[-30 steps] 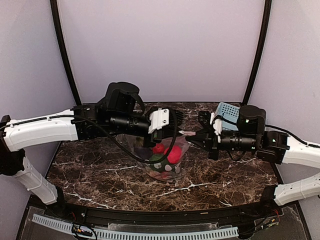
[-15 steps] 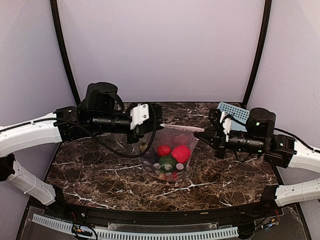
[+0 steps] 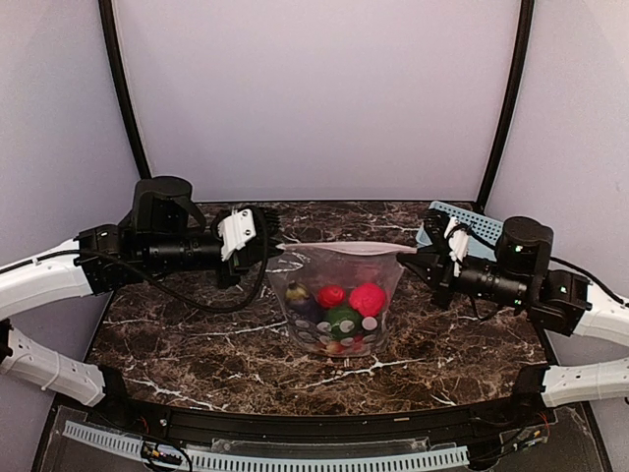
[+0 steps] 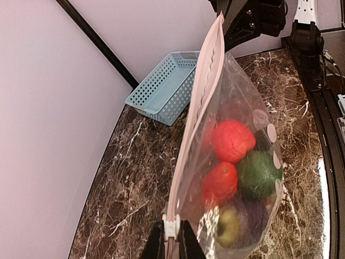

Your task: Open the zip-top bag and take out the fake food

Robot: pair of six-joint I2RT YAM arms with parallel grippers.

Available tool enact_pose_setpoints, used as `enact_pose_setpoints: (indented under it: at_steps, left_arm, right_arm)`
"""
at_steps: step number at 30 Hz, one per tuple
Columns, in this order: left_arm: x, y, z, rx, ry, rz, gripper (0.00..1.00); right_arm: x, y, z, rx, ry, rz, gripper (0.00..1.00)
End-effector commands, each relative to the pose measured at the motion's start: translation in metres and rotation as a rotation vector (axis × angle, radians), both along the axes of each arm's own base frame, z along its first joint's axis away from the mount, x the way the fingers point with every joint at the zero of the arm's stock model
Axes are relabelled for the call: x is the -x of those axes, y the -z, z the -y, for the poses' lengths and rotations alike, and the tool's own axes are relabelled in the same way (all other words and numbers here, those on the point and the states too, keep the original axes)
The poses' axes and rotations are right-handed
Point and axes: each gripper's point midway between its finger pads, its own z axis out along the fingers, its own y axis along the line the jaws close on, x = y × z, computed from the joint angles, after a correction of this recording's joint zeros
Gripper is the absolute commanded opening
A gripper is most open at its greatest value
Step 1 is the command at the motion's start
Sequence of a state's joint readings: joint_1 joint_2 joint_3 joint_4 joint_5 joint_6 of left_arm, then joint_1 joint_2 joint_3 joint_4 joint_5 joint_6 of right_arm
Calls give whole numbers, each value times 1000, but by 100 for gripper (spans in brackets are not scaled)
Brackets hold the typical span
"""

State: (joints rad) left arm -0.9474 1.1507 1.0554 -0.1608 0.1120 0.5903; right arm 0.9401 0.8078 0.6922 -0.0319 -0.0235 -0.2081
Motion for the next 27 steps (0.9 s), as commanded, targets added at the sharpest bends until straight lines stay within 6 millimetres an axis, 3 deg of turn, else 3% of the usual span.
enact_pose_setpoints:
  at_steps: [1,9,15,20,22,27]
  left_arm:
    - [-17,14,-45,-63,-191,-17,1]
    - [-16,20,-67,-62,-251,-27,1]
    - [-13,21,-59,-49,-225,-71,4]
    - [-2,-6,-33,16,-110,-153,38]
    - [3,-19,-25,33,-79,-165,45]
    - [12,-36,-2,20,-35,-136,51]
  right_arm:
    - [-21,-4,31,-18,176,16,0]
    - [-29,-2,44,-31,224,6,0]
    - [-27,0,29,-16,153,-6,0]
    - [-18,0,2,-19,7,-40,0]
    - [-16,-3,-5,-21,-25,-44,0]
    - [-13,-15,-15,-31,-74,-33,0]
